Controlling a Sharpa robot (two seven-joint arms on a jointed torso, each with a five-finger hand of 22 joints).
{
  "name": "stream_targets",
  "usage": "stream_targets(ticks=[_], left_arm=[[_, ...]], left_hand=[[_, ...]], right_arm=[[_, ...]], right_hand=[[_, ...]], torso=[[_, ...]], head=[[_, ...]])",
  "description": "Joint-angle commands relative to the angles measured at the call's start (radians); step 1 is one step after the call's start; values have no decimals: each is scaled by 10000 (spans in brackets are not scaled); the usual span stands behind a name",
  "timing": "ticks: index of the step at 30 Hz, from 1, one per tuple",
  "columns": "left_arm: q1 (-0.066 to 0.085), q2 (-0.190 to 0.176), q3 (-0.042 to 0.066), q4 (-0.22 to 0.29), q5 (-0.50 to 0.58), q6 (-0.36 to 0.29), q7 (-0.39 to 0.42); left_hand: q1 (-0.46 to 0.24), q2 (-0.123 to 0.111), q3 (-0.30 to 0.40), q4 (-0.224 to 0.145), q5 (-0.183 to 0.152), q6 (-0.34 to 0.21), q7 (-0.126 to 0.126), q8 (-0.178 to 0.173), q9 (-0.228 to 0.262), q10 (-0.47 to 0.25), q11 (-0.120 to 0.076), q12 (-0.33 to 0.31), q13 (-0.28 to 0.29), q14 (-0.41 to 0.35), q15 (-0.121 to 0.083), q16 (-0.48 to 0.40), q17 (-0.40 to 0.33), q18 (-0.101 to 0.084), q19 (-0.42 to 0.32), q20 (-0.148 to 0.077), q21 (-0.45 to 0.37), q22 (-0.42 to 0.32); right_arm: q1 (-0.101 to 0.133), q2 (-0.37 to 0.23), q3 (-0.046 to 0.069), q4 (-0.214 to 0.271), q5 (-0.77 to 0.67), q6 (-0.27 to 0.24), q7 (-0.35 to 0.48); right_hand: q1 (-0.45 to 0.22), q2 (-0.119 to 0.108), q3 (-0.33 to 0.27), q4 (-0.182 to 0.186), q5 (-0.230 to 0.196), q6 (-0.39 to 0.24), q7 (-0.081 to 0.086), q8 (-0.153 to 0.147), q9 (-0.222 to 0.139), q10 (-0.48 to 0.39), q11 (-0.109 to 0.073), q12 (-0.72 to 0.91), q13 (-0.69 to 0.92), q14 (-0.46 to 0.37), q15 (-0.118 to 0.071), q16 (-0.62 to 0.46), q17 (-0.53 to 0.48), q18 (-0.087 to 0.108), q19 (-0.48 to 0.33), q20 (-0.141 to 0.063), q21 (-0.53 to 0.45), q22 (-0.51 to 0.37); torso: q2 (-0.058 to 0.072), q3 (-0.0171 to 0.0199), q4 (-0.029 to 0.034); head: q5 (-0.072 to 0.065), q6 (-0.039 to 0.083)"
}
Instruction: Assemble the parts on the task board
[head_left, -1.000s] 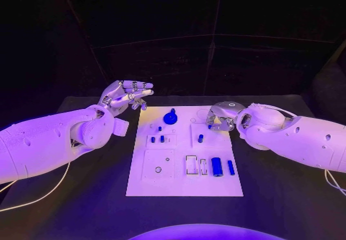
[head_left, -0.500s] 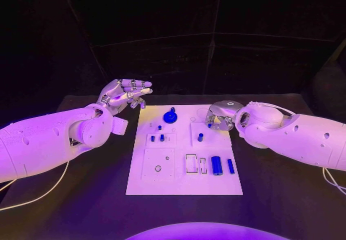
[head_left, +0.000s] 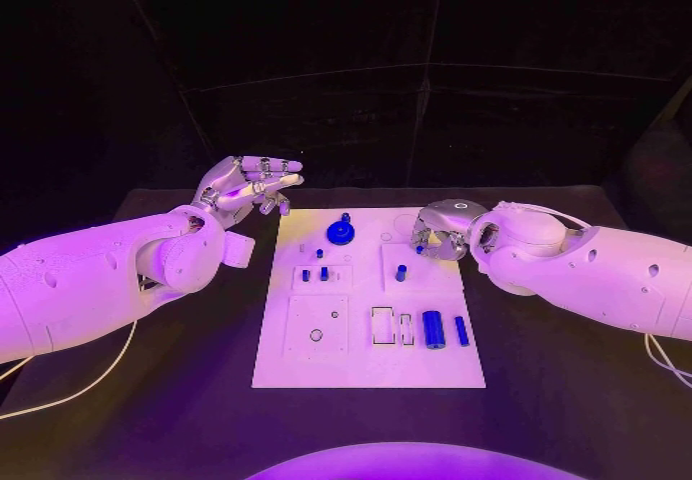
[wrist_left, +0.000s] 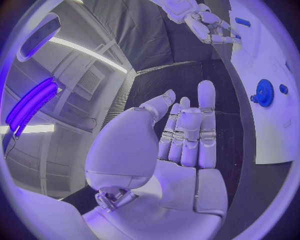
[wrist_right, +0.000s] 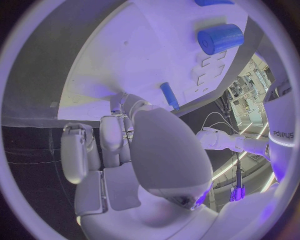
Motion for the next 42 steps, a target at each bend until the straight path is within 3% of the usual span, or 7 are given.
stream_targets(ticks=[1,9,24,34,38,42], left_arm=[[15,-10,8,-11,57,-5,128],[15,-9,8,-94,272,28,87],[16,-13,8,-266,455,43,30],[17,17,7,-321,460,78,-3],[17,45,7,-331,460,78,-12],[18,82,7,-334,461,70,-14]], left_hand=[[-2,36,-66,-17,-18,43,8,60,-17,-41,-29,34,-9,-96,-3,-25,-8,93,-94,-7,-33,-14],[-2,36,-66,-17,-18,43,8,60,-17,-41,-29,34,-9,-96,-3,-25,-8,93,-94,-7,-33,-14],[17,37,-76,-33,-19,36,11,61,-18,-51,-27,47,-11,-103,-5,-32,-25,94,-91,-9,-46,-24],[23,31,-89,-43,-19,25,15,58,-20,-63,-23,54,-13,-115,-4,-46,-56,93,-90,-10,-56,-32],[23,31,-89,-43,-19,25,15,58,-20,-63,-23,54,-13,-115,-4,-46,-56,93,-90,-10,-56,-32],[23,30,-90,-43,-19,25,16,58,-20,-64,-23,54,-13,-115,-4,-46,-57,93,-90,-10,-56,-32]], right_arm=[[-26,-56,-21,104,-47,-406,-90],[-21,-338,-13,472,-15,-899,-219],[67,-984,28,1419,385,-1198,-352],[183,-1130,514,2711,848,-1476,-347],[229,-934,586,3030,938,-1472,-343],[243,-526,606,3017,1044,-1384,-309]], right_hand=[[-165,13,75,-19,23,99,-18,32,26,104,11,-36,-23,333,-54,35,-46,-50,693,-57,56,1985],[-301,3,144,-51,-19,121,-25,23,25,132,4,-50,-54,332,-59,38,-79,-53,700,-65,63,1996],[-399,-24,199,-85,-51,133,-31,13,24,149,0,-64,-79,333,-63,54,-87,-60,716,-71,86,2024],[-413,-27,232,-110,-48,125,-28,3,20,146,-1,-74,-90,334,-66,66,-82,-60,715,-74,85,2024],[-413,-27,232,-110,-48,125,-28,3,20,146,-1,-74,-90,334,-66,66,-82,-60,715,-74,85,2024],[-421,-25,246,-117,-46,123,-25,0,19,146,1,-77,-94,336,-66,79,-68,-61,717,-75,87,2027]], torso=[[-8,5,-11],[-23,-6,16],[-2,-5,2],[-14,-8,20],[-3,-19,11],[6,-16,6]], head=[[2,7],[-35,22],[-41,73],[69,48],[148,50],[264,34]])
